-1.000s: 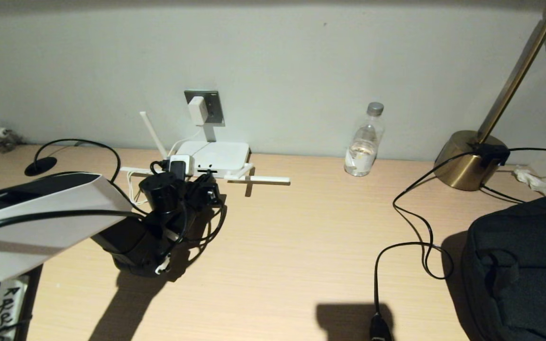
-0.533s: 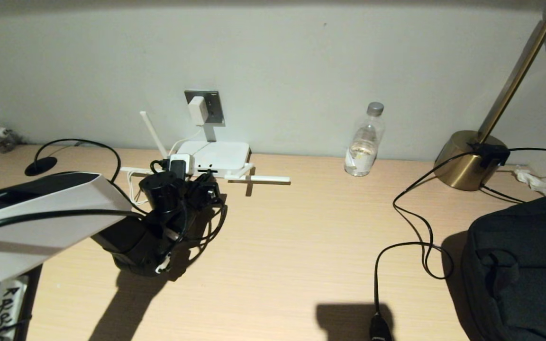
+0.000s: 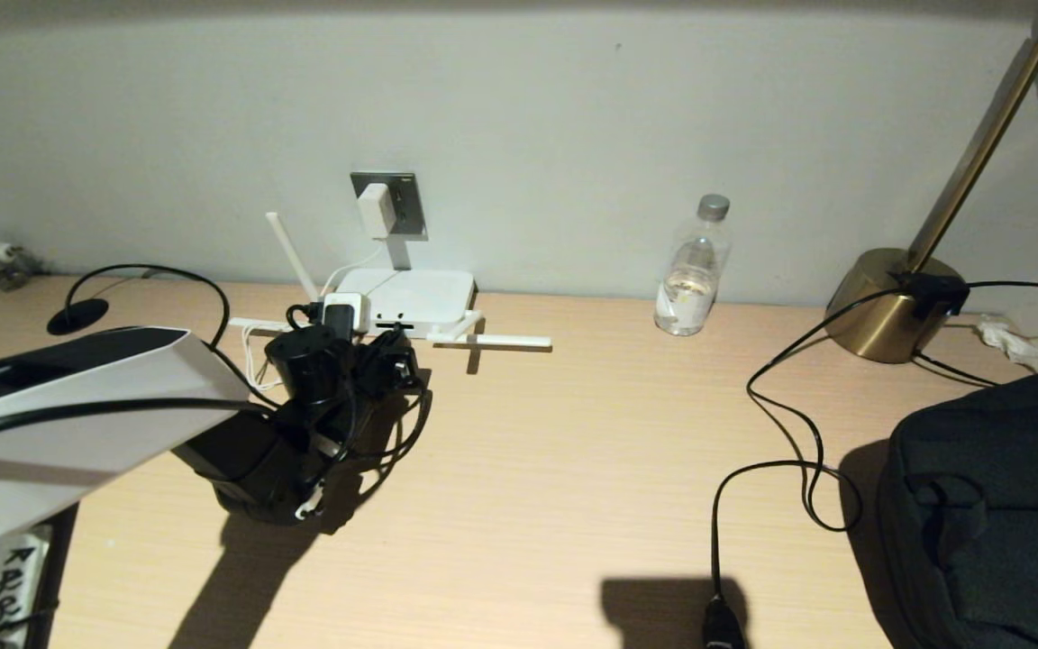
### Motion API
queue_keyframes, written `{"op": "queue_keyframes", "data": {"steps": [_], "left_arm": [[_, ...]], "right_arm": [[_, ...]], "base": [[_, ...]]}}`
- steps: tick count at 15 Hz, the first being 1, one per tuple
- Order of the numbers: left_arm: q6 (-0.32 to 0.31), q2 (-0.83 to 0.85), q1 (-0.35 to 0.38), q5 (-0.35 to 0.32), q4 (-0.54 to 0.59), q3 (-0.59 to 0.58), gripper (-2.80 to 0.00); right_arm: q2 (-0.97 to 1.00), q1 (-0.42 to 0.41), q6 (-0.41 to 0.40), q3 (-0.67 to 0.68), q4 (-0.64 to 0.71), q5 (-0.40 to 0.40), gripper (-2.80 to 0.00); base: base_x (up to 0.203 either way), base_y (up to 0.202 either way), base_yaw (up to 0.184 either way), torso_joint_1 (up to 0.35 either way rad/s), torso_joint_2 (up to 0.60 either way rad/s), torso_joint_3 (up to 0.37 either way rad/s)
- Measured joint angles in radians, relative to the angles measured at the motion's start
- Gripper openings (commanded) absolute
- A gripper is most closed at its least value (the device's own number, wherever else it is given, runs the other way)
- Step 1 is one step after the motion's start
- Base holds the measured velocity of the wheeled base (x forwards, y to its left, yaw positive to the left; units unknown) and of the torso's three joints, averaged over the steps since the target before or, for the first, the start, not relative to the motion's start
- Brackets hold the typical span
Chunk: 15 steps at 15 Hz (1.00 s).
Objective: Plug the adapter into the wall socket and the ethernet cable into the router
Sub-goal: Plug cable into router interface
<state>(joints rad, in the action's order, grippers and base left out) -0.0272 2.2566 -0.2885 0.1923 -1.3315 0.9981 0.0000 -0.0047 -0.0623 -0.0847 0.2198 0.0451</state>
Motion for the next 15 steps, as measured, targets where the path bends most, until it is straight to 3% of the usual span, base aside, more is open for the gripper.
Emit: {"op": "queue_keyframes", "data": {"steps": [15], "left_arm": [[0.0, -0.007, 0.0, 0.008, 0.037, 0.023, -2.8]], "right_arm": [[0.0, 0.0, 0.0, 0.0, 0.0, 0.0, -2.8]], "base": [[0.0, 0.0, 0.0, 0.0, 0.0, 0.0]]}}
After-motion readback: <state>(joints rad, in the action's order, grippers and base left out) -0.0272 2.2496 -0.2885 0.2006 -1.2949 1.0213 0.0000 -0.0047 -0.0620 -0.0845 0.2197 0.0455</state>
